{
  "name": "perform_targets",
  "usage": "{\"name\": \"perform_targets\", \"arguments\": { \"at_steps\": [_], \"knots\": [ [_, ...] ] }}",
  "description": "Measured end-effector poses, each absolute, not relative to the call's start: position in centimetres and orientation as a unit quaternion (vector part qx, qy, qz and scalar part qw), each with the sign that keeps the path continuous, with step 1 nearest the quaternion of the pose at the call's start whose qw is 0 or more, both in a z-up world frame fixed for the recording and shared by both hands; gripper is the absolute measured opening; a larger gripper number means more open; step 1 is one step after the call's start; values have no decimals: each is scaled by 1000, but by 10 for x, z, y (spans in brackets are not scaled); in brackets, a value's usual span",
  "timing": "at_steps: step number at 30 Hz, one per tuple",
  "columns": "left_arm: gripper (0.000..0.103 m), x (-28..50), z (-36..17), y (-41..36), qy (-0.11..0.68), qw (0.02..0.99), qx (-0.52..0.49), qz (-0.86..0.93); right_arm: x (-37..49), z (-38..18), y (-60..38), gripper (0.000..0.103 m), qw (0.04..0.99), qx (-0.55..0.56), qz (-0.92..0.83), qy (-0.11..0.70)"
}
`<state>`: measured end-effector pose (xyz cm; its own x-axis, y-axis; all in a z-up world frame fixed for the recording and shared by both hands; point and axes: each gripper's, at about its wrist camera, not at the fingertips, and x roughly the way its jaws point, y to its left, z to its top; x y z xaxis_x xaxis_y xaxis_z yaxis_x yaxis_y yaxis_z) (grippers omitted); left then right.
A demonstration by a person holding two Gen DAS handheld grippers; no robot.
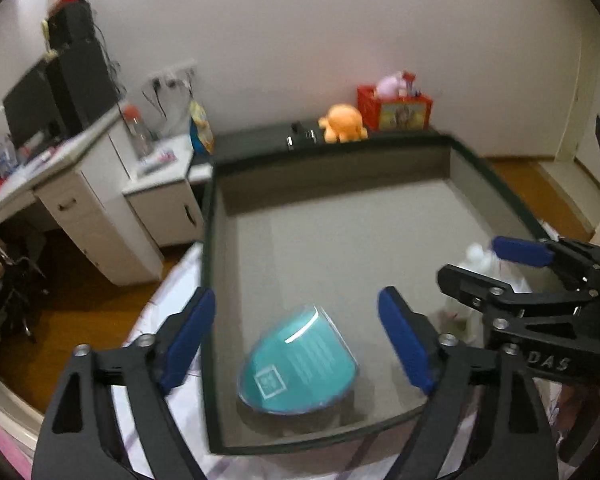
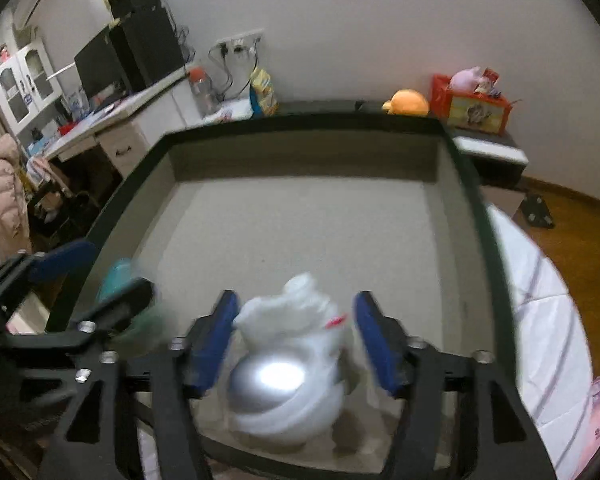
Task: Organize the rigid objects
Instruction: 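Withdraw both tools from the pink box back over the bed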
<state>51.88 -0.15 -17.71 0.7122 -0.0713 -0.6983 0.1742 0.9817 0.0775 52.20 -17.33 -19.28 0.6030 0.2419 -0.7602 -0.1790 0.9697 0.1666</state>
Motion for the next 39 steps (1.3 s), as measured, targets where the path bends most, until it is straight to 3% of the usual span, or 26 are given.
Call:
{"name": "perform_targets", "arguments": {
  "at_steps": [5, 17, 28, 39],
  "knots": [
    [103, 475, -139, 10, 309, 948, 61, -55, 493, -160, -175, 85, 917, 22, 113, 381],
    [103, 296, -72, 23, 148, 988, 45, -9, 324, -77, -176, 86, 971, 9, 111, 209],
    [103, 169, -68, 11, 79, 996, 41, 6, 173, -62, -178, 86, 993, 2, 60, 104],
    [103, 128, -60, 5, 59, 998, 32, -6, 113, -49, -179, 86, 997, -10, 29, 69]
  ]
}}
